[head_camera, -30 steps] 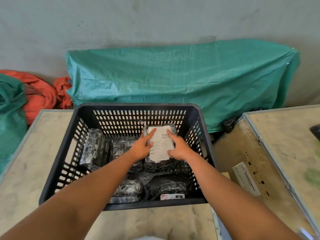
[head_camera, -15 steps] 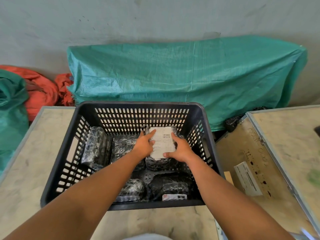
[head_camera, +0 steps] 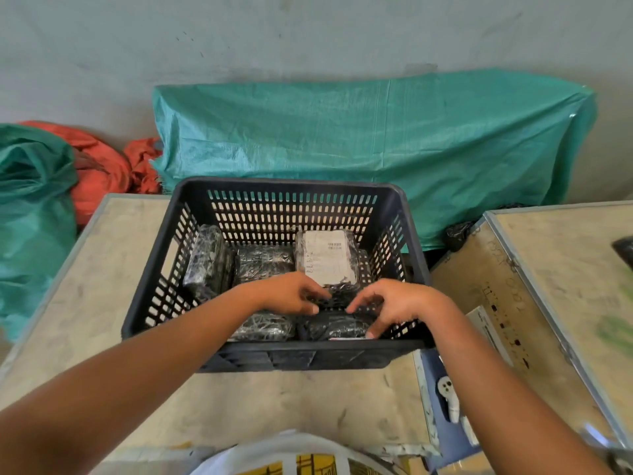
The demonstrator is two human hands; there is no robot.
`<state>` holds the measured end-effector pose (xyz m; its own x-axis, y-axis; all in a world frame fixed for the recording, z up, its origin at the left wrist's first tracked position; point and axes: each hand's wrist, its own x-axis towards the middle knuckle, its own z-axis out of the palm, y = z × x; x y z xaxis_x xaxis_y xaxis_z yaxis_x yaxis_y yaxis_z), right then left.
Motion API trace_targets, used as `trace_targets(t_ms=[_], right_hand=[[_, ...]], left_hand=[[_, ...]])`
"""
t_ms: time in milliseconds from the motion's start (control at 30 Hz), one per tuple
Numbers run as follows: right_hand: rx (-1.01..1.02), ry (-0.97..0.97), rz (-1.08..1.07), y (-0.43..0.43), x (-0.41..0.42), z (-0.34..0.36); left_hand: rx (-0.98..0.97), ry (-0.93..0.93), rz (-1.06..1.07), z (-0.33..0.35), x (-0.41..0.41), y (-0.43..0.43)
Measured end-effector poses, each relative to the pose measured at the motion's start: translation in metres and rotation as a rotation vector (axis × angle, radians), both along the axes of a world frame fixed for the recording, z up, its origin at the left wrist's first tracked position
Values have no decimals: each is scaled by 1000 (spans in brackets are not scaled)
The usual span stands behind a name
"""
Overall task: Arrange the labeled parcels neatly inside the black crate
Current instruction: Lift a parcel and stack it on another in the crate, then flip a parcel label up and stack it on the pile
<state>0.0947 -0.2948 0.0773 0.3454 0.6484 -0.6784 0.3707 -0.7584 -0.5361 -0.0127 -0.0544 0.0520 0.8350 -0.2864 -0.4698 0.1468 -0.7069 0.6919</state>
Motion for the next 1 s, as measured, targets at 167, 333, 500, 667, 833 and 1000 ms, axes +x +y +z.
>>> trace_targets(t_ms=[167, 333, 500, 667, 833, 1000], right_hand=[[66, -77, -78, -4, -21, -9], [242, -177, -292, -9, -26, -9], [335, -313, -422, -2, -31, -13], [440, -338, -543, -5, -30, -14], [621, -298, -568, -11, -32, -4], [769, -268, -553, -23, -33, 14]], left_hand=[[94, 7, -193, -3, -14, -11], [93, -72, -98, -14, -19, -12], [128, -234, -1, -18, -13, -13], [-23, -294, 74, -9, -14, -10], [-150, -327, 249, 15, -11, -10], [-332, -244, 397, 57, -8, 6]])
